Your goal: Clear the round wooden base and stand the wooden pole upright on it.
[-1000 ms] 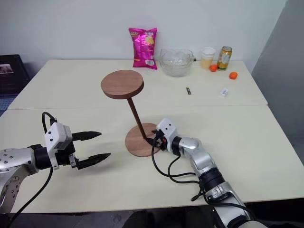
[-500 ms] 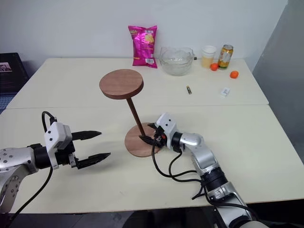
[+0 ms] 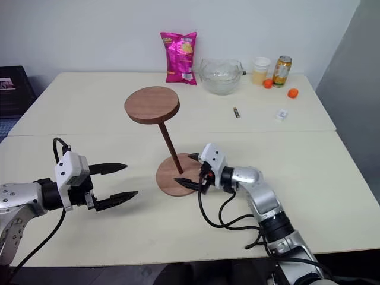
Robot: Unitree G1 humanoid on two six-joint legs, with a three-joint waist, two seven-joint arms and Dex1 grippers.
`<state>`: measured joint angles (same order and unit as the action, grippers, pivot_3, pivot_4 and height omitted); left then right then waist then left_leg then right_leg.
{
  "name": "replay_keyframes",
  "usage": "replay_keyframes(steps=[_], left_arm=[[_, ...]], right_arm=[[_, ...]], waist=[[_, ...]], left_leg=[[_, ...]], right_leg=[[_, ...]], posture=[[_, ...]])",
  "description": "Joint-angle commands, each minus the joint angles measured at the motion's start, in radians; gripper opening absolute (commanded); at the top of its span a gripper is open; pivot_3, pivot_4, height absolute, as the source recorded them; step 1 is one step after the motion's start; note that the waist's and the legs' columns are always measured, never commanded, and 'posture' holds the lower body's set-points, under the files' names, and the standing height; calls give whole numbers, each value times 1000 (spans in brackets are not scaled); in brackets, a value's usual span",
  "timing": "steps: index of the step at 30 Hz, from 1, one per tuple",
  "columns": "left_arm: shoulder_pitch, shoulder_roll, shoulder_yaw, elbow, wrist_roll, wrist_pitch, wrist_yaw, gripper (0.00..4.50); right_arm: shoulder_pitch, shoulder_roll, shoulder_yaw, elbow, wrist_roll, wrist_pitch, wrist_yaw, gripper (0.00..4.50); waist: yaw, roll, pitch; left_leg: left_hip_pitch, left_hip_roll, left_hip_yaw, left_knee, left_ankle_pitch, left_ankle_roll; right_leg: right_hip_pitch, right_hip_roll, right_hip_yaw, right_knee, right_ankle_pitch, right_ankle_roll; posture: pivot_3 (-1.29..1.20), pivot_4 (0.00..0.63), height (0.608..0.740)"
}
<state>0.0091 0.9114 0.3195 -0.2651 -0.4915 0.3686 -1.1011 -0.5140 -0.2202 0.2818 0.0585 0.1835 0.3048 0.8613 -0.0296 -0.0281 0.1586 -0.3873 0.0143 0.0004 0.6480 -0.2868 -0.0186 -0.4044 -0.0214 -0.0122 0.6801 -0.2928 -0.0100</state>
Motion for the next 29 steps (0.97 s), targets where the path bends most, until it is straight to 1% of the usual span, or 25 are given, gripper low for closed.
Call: replay_keyframes(steps=[1,3,5,8,10,12,17,23,29], left_arm=[[-17,46,19,10,53,29,56,4500],[-12,67,40,24,70,56,79,4500],[-10,77,51,30,71,68,88,4500],[57,114,113,48,110,53,74,4500],[78,120,144,64,116,30,69,4500],[84,124,157,79,119,17,67,4500],[61,153,174,167,142,3,60,4500],[19,161,146,202,139,-7,41,4500],[-10,150,104,212,133,-17,8,4500]], right_arm=[[20,-74,-55,-102,61,35,54,4464],[31,-136,-94,-142,90,58,84,4464],[35,-167,-110,-161,110,71,94,4464],[73,-330,-209,-221,169,105,184,4464],[94,-419,-260,-243,194,119,226,4464],[102,-472,-284,-248,209,120,240,4464],[126,-611,-402,-252,252,138,280,4464],[141,-675,-430,-258,283,139,323,4464],[151,-685,-443,-299,322,165,311,4464]], waist=[[1,0,0],[1,0,0],[1,0,1],[0,1,1],[1,1,3],[3,2,3],[2,2,4],[2,2,3],[2,2,3]], left_leg=[[0,0,0,0,0,0],[0,0,0,0,0,0],[0,0,0,0,0,0],[0,0,0,0,0,0],[0,0,0,0,0,0],[0,0,0,0,0,0],[2,0,0,0,0,0],[2,0,1,1,0,0],[2,0,1,1,0,0]], right_leg=[[0,0,0,0,0,0],[0,0,0,0,0,0],[0,0,0,0,0,0],[0,0,0,0,0,0],[0,0,0,0,0,0],[0,0,0,-1,0,0],[1,1,0,2,0,0],[2,1,1,1,0,0],[2,1,1,1,0,0]], posture=[[0,150,740],[0,150,740],[0,150,740],[0,150,740],[0,150,740],[0,150,740],[0,150,740],[0,150,740],[0,150,740]])
